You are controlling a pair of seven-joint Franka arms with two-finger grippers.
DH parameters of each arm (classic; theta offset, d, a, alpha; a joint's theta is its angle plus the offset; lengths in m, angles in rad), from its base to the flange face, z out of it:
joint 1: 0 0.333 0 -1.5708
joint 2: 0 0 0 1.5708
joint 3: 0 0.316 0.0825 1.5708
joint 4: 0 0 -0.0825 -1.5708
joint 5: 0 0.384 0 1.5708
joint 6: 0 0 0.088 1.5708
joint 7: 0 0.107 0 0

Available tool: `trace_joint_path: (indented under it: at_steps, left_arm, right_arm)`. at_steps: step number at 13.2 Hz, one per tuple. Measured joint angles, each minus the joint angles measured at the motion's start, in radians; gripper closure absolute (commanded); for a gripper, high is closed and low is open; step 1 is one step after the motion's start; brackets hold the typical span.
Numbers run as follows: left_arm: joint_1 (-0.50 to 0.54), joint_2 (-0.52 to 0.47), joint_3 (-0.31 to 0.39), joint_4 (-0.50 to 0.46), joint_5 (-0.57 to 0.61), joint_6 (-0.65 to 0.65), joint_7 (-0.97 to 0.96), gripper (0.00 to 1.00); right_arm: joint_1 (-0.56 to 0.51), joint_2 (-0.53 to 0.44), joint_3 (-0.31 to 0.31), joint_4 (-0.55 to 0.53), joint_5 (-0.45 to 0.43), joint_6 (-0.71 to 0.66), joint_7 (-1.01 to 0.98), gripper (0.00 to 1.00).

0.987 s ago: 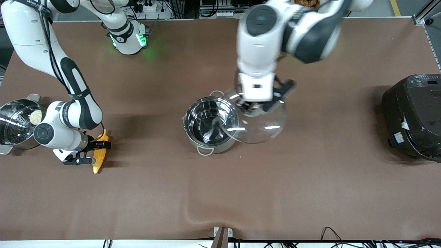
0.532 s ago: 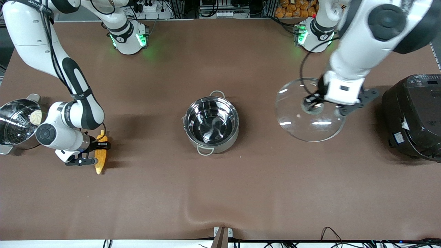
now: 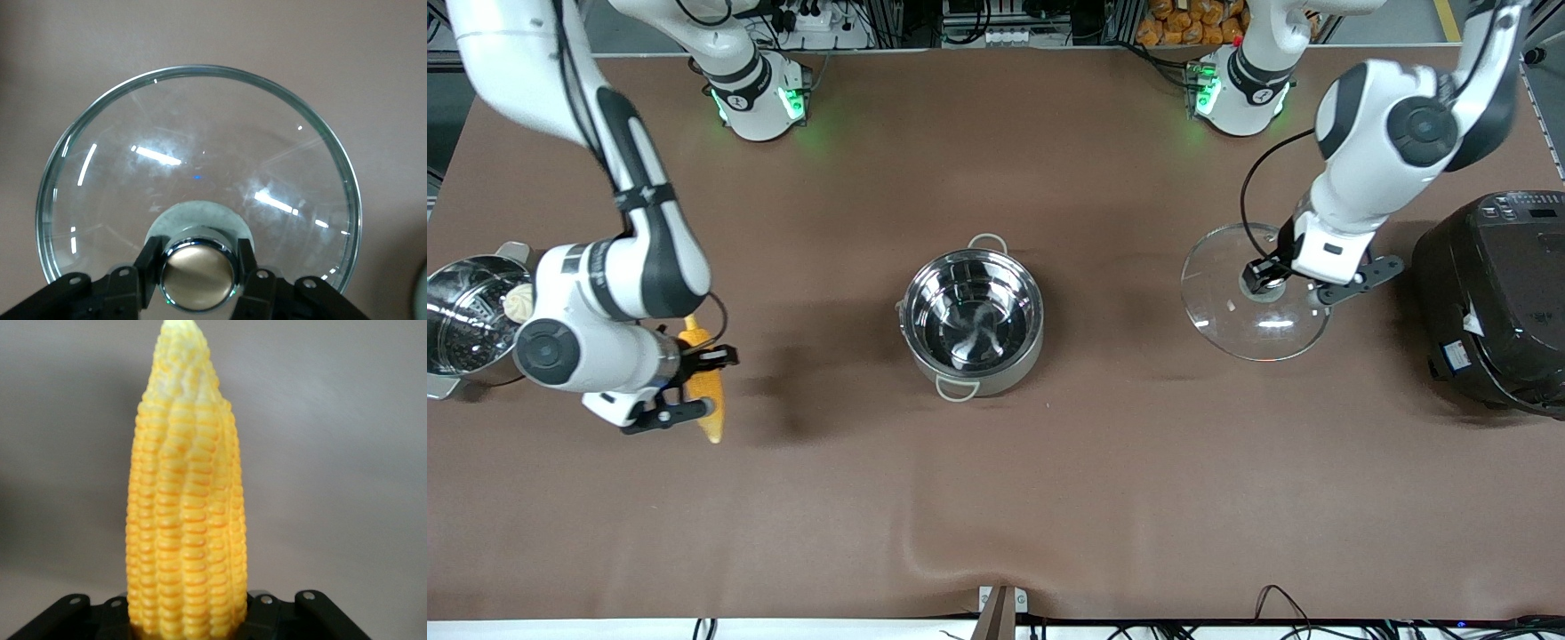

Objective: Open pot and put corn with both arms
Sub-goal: 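Move the right gripper's corn into the pot while the left gripper lowers the lid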

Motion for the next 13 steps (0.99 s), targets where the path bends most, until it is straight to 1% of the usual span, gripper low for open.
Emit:
trace_joint_path:
  at_steps: [2,4,6,7,11,13]
  left_arm:
    - [0.023,0.016,0.000,-0.107,0.000,0.120,0.038,1.00]
    - [0.043,0.054,0.000,-0.149,0.000,0.168,0.062,1.00]
    - [0.049,0.104,0.000,-0.154,0.000,0.216,0.067,1.00]
    - [0.049,0.130,-0.001,-0.155,0.000,0.243,0.067,1.00]
    - [0.050,0.206,-0.003,-0.155,0.000,0.312,0.071,1.00]
    - [0.060,0.220,-0.003,-0.155,0.000,0.330,0.081,1.00]
  right_arm:
    - [0.063,0.001,0.030,0.018,0.020,-0.003,0.003,1.00]
    - [0.101,0.002,0.078,0.023,0.035,-0.003,0.007,1.00]
    - [0.126,0.003,0.122,0.032,0.038,-0.003,0.008,1.00]
    - [0.146,0.004,0.132,0.041,0.039,-0.002,0.009,1.00]
    - [0.275,0.010,0.141,0.064,0.042,0.002,0.080,1.00]
    - [0.352,0.027,0.141,0.064,0.041,0.053,0.128,1.00]
